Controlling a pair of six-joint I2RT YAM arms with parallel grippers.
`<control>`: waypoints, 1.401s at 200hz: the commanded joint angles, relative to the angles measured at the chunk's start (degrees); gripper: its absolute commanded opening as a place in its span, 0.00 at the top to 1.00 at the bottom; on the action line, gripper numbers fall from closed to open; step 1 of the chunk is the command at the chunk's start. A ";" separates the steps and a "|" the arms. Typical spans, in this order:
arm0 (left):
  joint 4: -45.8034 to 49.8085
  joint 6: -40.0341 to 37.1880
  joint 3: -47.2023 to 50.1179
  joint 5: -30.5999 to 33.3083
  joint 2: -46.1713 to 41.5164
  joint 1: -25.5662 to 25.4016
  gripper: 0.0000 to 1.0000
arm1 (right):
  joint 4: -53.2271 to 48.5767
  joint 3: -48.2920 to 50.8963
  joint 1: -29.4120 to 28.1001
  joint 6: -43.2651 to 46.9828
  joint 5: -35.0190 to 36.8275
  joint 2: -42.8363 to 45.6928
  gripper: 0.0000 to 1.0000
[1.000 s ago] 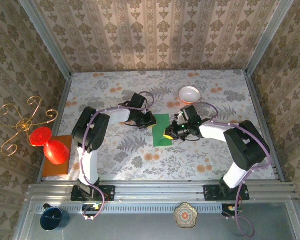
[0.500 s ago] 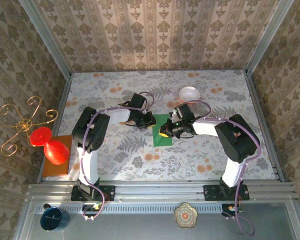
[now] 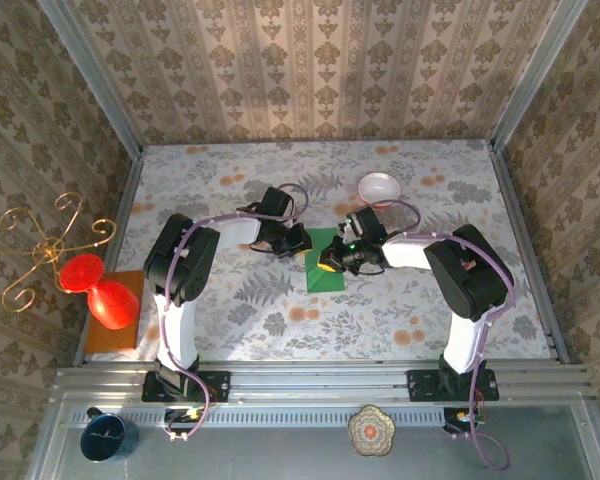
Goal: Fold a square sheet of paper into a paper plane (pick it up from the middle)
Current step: Fold the triangle a second time at the center of the table.
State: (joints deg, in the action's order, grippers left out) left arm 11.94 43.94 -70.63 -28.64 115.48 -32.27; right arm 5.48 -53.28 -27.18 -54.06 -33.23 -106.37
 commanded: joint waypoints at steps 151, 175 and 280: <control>1.77 0.44 1.30 -0.25 1.26 -0.50 0.84 | -6.35 -4.56 -0.42 5.82 -0.91 -2.60 0.93; 1.77 0.41 1.28 -0.29 1.28 -0.51 0.84 | -6.53 -4.91 -0.42 6.27 -1.21 -2.77 0.93; 1.44 0.77 1.44 -0.36 1.39 -0.60 0.84 | -8.61 -6.14 -0.77 7.57 -1.54 -4.00 0.93</control>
State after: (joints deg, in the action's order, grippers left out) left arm 11.77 43.97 -70.54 -28.73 115.48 -32.27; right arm -0.93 -57.82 -27.62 -47.79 -33.71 -109.16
